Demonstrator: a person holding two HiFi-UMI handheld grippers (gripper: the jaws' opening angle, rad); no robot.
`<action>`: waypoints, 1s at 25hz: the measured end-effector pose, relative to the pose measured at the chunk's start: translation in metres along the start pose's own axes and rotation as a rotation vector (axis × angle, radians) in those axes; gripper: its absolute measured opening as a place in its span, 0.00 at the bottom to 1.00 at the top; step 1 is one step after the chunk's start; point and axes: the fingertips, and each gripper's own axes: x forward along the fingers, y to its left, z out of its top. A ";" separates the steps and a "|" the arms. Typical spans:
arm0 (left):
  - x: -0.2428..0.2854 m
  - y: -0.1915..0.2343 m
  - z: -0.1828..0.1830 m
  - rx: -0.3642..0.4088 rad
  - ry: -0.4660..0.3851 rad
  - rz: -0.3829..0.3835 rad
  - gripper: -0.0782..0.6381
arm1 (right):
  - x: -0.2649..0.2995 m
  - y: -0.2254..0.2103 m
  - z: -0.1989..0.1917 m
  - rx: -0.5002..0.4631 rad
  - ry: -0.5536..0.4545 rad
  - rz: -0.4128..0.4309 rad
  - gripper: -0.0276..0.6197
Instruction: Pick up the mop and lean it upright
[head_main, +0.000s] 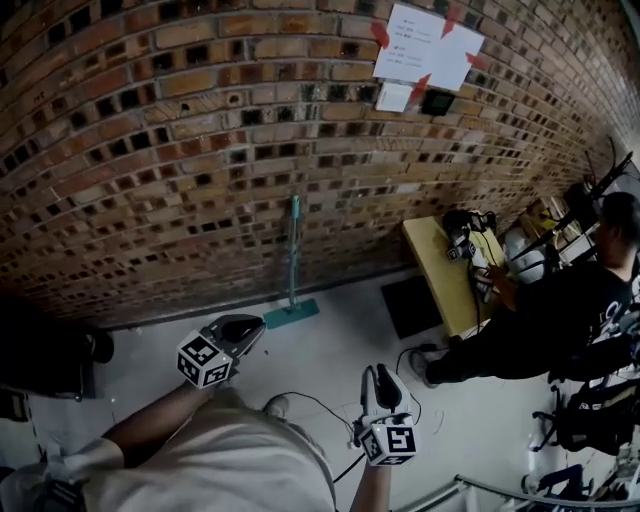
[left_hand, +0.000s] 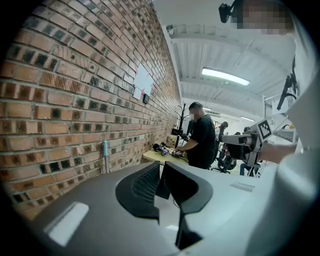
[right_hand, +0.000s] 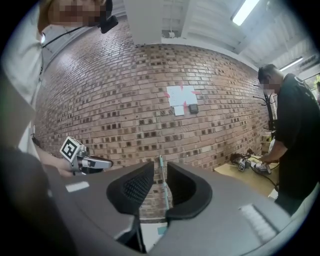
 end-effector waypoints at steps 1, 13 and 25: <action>0.000 0.002 0.002 0.001 -0.003 0.007 0.18 | 0.002 -0.003 -0.001 -0.002 0.001 0.000 0.16; -0.036 0.030 -0.025 -0.089 0.023 0.121 0.20 | 0.023 -0.018 -0.034 0.020 0.104 0.009 0.16; -0.004 0.090 -0.018 -0.129 0.050 0.101 0.22 | 0.101 -0.008 -0.031 0.021 0.162 0.036 0.16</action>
